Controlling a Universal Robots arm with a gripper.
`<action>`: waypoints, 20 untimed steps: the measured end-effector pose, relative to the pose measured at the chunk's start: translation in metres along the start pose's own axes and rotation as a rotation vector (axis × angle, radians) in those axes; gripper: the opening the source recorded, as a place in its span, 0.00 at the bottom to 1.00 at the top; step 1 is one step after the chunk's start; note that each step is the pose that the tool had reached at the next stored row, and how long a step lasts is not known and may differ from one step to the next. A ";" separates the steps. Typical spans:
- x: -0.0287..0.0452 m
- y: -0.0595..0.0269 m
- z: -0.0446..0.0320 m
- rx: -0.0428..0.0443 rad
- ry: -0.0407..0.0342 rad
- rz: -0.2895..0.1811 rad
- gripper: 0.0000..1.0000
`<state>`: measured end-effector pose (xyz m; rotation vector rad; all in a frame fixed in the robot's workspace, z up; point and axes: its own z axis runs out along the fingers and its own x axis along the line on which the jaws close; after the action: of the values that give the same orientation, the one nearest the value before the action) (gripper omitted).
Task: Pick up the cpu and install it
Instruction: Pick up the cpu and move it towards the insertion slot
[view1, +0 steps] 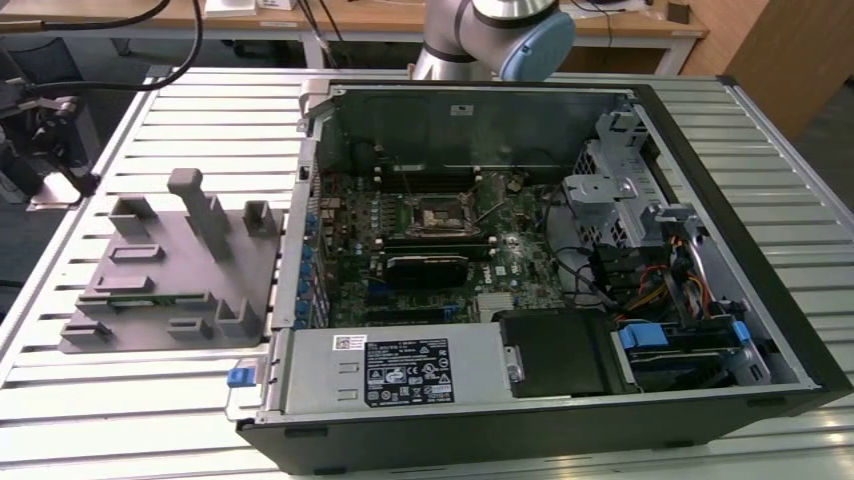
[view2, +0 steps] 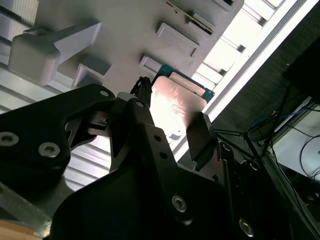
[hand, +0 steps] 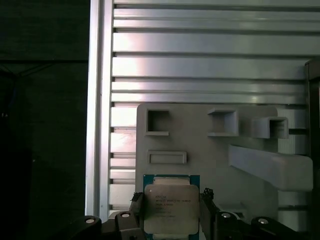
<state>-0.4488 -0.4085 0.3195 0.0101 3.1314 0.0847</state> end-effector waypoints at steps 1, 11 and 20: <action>0.0000 0.0001 -0.0014 0.0001 0.0001 0.000 0.53; -0.0001 0.0009 -0.0139 0.0000 0.0000 0.000 0.53; -0.0002 0.0018 -0.0261 0.0000 0.0000 0.000 0.53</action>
<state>-0.4489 -0.4081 0.3456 0.0101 3.1314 0.0847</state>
